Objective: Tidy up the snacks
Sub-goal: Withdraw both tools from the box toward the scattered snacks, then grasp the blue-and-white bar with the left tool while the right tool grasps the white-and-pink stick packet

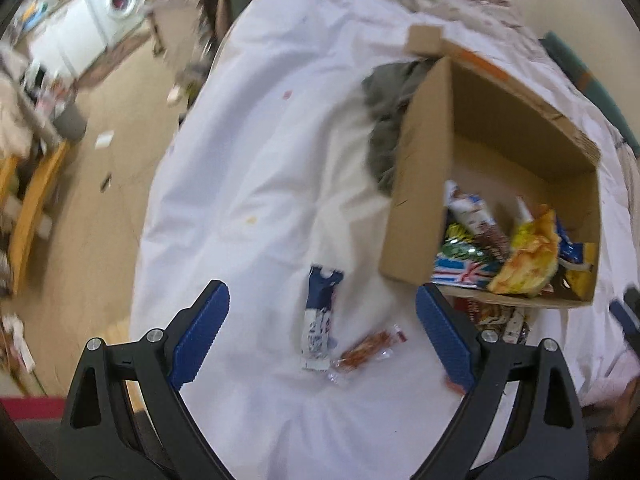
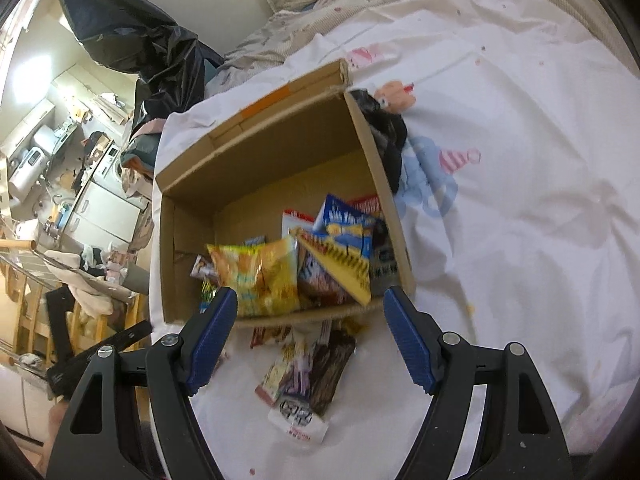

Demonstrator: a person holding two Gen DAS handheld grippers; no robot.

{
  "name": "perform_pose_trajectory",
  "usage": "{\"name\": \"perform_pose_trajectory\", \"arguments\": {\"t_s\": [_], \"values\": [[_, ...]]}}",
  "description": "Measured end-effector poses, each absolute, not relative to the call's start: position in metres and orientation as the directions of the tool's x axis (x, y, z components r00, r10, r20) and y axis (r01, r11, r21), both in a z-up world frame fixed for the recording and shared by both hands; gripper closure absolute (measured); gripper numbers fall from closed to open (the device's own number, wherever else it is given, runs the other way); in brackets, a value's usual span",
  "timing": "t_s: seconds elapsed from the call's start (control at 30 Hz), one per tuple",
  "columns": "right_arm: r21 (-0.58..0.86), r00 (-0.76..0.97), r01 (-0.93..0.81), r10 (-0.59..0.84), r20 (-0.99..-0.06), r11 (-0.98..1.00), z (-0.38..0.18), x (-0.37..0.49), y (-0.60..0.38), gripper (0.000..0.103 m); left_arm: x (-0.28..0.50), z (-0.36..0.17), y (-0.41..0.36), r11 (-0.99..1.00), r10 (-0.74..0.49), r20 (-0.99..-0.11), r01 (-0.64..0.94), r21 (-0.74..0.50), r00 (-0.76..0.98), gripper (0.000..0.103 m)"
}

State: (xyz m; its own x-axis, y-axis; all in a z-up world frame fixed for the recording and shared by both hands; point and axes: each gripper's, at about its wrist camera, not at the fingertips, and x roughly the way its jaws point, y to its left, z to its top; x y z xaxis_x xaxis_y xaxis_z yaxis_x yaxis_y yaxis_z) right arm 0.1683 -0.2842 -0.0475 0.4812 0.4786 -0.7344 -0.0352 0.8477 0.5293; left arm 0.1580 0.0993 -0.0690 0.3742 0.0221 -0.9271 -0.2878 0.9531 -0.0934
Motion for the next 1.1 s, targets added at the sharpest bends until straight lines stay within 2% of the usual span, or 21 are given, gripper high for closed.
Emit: {"name": "perform_pose_trajectory", "arguments": {"t_s": [0.1, 0.23, 0.3, 0.33, 0.37, 0.43, 0.63, 0.67, 0.7, 0.8, 1.03, 1.1], "values": [[0.547, 0.455, -0.022, 0.496, -0.74, 0.837, -0.054, 0.162, -0.281, 0.025, 0.164, -0.093, 0.102, 0.942, 0.006, -0.952, -0.32, -0.097, 0.305, 0.025], [0.552, 0.428, -0.015, 0.504, -0.75, 0.834, -0.062, 0.16, -0.277, 0.025, 0.175, -0.13, 0.087, 0.956, 0.053, -0.976, -0.293, -0.011, 0.21, 0.043], [0.542, 0.424, -0.019, 0.497, -0.757, 0.84, -0.063, 0.16, -0.276, 0.025, 0.18, -0.141, 0.082, 0.962, 0.059, -0.982, -0.271, 0.008, 0.181, 0.058], [0.535, 0.423, -0.019, 0.492, -0.761, 0.844, -0.064, 0.16, -0.275, 0.025, 0.181, -0.145, 0.08, 0.964, 0.067, -0.983, -0.265, 0.02, 0.168, 0.078], [0.532, 0.42, -0.017, 0.489, -0.764, 0.846, -0.066, 0.16, -0.275, 0.025, 0.181, -0.147, 0.079, 0.964, 0.083, -0.985, -0.262, 0.04, 0.153, 0.089], [0.527, 0.405, -0.012, 0.486, -0.774, 0.85, -0.07, 0.161, -0.275, 0.025, 0.178, -0.144, 0.076, 0.962, 0.097, -0.984, -0.266, 0.056, 0.146, 0.089], [0.555, 0.299, 0.0, 0.53, -0.794, 0.832, -0.092, 0.165, -0.265, 0.026, 0.154, -0.111, 0.069, 0.963, 0.041, -0.975, -0.268, -0.02, 0.22, 0.089], [0.574, 0.272, -0.003, 0.553, -0.787, 0.819, -0.097, 0.166, -0.26, 0.031, 0.149, -0.107, 0.068, 0.963, 0.029, -0.973, -0.267, -0.034, 0.229, 0.089], [0.587, 0.247, -0.011, 0.571, -0.783, 0.81, -0.101, 0.167, -0.255, 0.042, 0.145, -0.104, 0.067, 0.964, 0.018, -0.971, -0.262, -0.046, 0.237, 0.089], [0.579, 0.177, -0.045, 0.577, -0.798, 0.814, -0.114, 0.171, -0.233, 0.057, 0.136, -0.096, 0.062, 0.966, -0.01, -0.966, -0.248, -0.076, 0.259, 0.089], [0.486, 0.099, -0.051, 0.488, -0.867, 0.873, -0.142, 0.186, -0.201, 0.065, 0.132, -0.085, 0.05, 0.975, -0.041, -0.958, -0.198, -0.1, 0.284, 0.089], [0.47, 0.082, -0.066, 0.474, -0.877, 0.88, -0.147, 0.188, -0.194, 0.071, 0.131, -0.083, 0.048, 0.976, -0.041, -0.956, -0.191, -0.1, 0.291, 0.089]]}}
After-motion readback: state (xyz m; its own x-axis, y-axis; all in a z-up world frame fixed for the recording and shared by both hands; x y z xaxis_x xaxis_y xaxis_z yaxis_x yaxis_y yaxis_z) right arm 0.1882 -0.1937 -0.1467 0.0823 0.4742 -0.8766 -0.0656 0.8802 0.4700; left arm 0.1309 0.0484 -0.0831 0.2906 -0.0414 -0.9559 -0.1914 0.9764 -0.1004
